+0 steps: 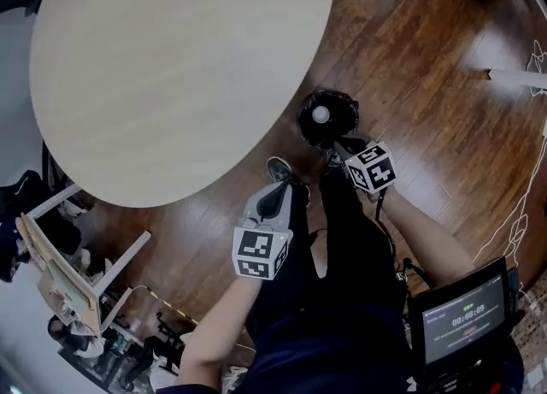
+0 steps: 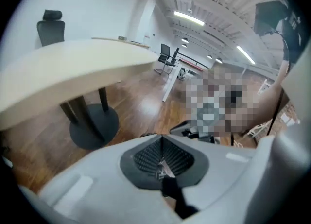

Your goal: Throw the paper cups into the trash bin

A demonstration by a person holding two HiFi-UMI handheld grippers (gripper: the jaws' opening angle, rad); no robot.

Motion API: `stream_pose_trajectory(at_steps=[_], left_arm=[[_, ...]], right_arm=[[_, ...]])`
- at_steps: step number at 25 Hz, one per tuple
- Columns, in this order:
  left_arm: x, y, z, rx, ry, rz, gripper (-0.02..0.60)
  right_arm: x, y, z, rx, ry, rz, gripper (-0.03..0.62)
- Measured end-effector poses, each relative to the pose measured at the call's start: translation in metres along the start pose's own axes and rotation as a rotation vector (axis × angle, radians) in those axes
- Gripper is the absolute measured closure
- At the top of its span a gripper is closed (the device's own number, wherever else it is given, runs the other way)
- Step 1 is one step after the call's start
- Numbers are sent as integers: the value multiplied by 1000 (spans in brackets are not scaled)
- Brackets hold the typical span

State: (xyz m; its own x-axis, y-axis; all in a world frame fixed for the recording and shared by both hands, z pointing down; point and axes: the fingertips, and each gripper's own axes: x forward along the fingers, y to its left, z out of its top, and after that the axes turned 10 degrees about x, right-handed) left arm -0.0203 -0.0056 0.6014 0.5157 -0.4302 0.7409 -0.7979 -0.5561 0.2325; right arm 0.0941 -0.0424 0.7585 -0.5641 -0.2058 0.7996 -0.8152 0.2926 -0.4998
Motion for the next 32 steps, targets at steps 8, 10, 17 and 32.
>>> stream_pose_trajectory(at_steps=[8, 10, 17, 32], left_arm=[[-81, -31, 54, 55, -135, 69, 578], [-99, -36, 64, 65, -189, 58, 578], [-187, -47, 34, 212, -366, 120, 578], [-235, -104, 33, 232, -467, 95, 578]], right_arm=[[-138, 94, 30, -98, -199, 23, 571], [-161, 110, 31, -83, -251, 3, 571], [-220, 172, -8, -79, -415, -75, 570], [-298, 254, -6, -288, -633, -8, 583]])
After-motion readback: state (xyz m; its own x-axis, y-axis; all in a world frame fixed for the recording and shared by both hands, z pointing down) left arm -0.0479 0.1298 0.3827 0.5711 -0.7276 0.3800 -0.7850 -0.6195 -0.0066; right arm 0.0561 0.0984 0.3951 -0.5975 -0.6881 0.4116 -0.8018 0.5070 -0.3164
